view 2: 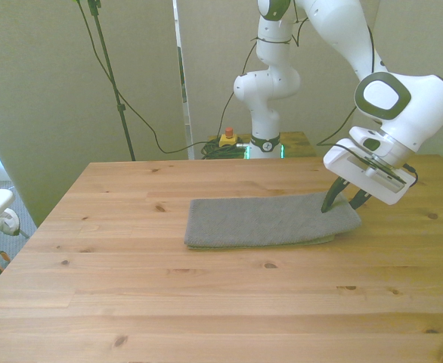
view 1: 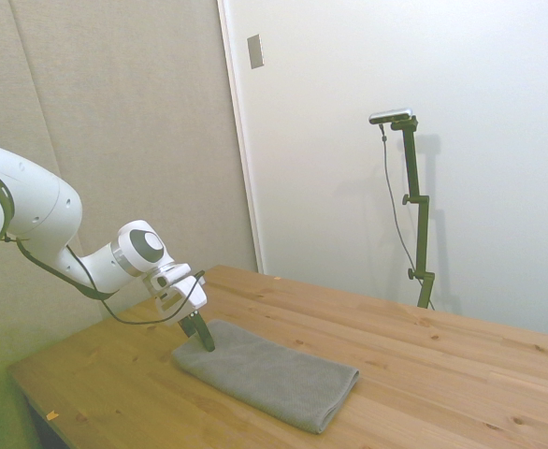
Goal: Fold the towel
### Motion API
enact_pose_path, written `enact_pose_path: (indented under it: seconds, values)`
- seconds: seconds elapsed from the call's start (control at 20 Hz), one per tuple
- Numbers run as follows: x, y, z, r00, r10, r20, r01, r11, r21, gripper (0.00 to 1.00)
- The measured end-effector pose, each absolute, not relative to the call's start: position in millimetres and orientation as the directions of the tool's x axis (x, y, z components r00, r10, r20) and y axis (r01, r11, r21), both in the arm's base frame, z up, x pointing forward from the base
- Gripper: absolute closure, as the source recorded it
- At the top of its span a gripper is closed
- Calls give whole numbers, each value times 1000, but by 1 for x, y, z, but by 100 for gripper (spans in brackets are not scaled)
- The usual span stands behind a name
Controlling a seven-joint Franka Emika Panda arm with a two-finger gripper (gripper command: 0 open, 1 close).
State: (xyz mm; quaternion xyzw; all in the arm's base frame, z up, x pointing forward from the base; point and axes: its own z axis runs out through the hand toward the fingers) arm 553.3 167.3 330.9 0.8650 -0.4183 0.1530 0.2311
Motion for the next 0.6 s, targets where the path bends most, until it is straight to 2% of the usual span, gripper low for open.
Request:
enact_pose_path:
  seconds: [0.3,0.6]
  values:
    - [553,170,338,601,-652,462,-794,-555,250,100]
    - [541,164,391,569,-663,487,-804,-574,159,100]
